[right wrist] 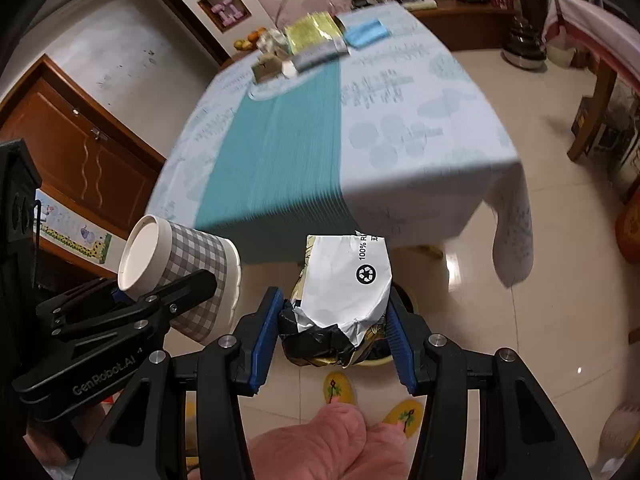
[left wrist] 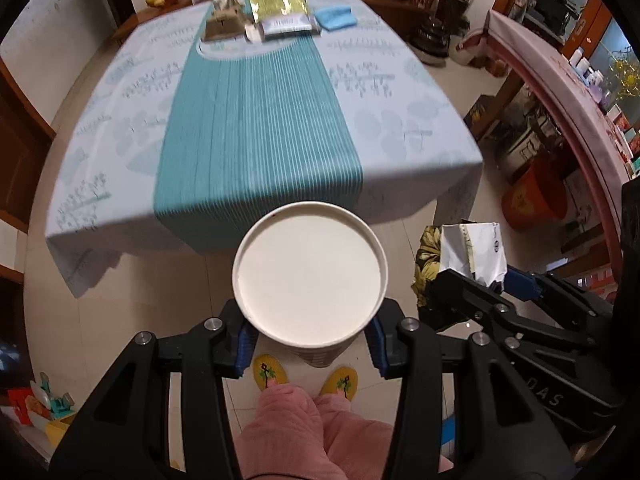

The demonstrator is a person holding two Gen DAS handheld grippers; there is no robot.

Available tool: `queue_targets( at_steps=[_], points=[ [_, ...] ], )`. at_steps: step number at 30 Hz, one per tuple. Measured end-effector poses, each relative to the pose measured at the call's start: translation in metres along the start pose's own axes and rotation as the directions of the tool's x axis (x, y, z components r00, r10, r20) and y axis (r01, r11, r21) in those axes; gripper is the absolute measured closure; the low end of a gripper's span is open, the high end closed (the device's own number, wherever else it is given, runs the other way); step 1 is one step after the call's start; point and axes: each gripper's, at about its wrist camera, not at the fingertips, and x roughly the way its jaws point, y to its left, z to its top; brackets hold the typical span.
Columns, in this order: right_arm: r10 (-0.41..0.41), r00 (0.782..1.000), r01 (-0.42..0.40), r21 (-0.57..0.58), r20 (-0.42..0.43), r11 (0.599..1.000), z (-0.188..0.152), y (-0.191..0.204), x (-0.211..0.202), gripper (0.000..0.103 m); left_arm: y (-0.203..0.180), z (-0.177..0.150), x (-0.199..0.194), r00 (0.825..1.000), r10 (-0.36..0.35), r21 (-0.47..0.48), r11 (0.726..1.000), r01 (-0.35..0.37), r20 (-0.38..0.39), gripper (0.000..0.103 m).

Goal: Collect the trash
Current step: 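Carry the paper cup and snack wrapper down over the bin, then open both tools to drop the cup and wrapper into the bin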

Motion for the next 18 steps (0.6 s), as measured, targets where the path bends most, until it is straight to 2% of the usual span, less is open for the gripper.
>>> queue_targets(
  at_steps=[6, 18],
  points=[
    [-0.048, 0.997, 0.05, 0.037, -0.058, 0.998, -0.025, -0.022, 0.06, 0.054, 0.006, -0.019, 0.06, 0.999, -0.023, -0.005, 1.0, 0.023, -0.035, 0.061],
    [-0.09, 0.989, 0.101, 0.095, -0.115, 0.99, -0.059, -0.066, 0.205, 0.052, 0.046, -0.056, 0.201, 0.994, -0.025, -0.117, 0.993, 0.012, -0.104, 0.061]
  ],
)
